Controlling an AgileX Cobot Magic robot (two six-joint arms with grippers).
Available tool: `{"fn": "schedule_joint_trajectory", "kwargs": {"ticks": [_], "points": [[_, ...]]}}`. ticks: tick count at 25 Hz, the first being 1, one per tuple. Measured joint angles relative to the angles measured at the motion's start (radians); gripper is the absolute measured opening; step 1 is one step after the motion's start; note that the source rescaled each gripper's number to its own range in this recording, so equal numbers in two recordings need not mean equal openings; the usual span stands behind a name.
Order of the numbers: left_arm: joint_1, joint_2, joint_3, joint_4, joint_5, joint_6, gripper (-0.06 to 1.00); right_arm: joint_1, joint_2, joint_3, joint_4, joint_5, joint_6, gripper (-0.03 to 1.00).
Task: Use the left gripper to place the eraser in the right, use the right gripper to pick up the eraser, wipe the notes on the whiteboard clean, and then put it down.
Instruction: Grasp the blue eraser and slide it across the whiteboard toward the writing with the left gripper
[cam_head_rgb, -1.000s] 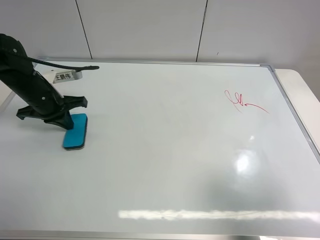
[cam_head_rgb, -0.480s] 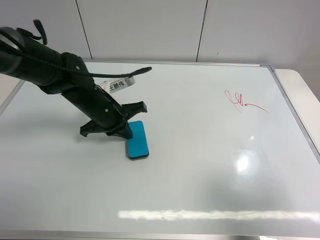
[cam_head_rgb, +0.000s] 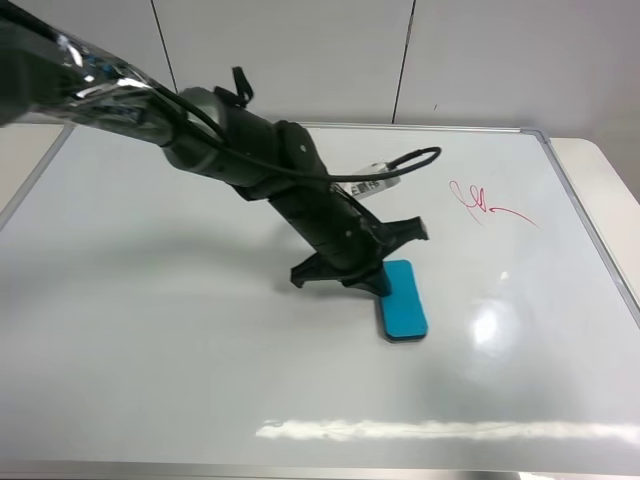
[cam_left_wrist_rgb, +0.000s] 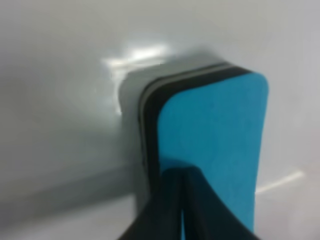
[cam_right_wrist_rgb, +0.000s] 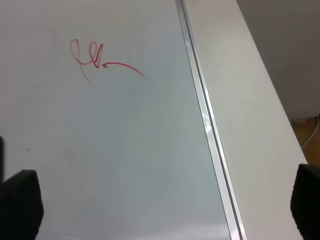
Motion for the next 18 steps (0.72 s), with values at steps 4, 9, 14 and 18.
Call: {"fn": "schedule_joint_trajectory", "kwargs": {"ticks": [4,9,14,18], "points": [[-0.072,0.102,-0.150,-0.101,0.011,0.000,0.00,0.000,0.000,0.000,0.000,0.000,0.000,1.00],[-0.140,0.212,-0.346,-0.122,0.014,0.000,0.00,0.000,0.000,0.000,0.000,0.000,0.000,1.00],[-0.157,0.244,-0.418,-0.117,0.010,0.000,0.00,0.000,0.000,0.000,0.000,0.000,0.000,1.00],[-0.161,0.218,-0.420,-0.082,-0.002,-0.005,0.00,0.000,0.000,0.000,0.000,0.000,0.000,1.00]]}}
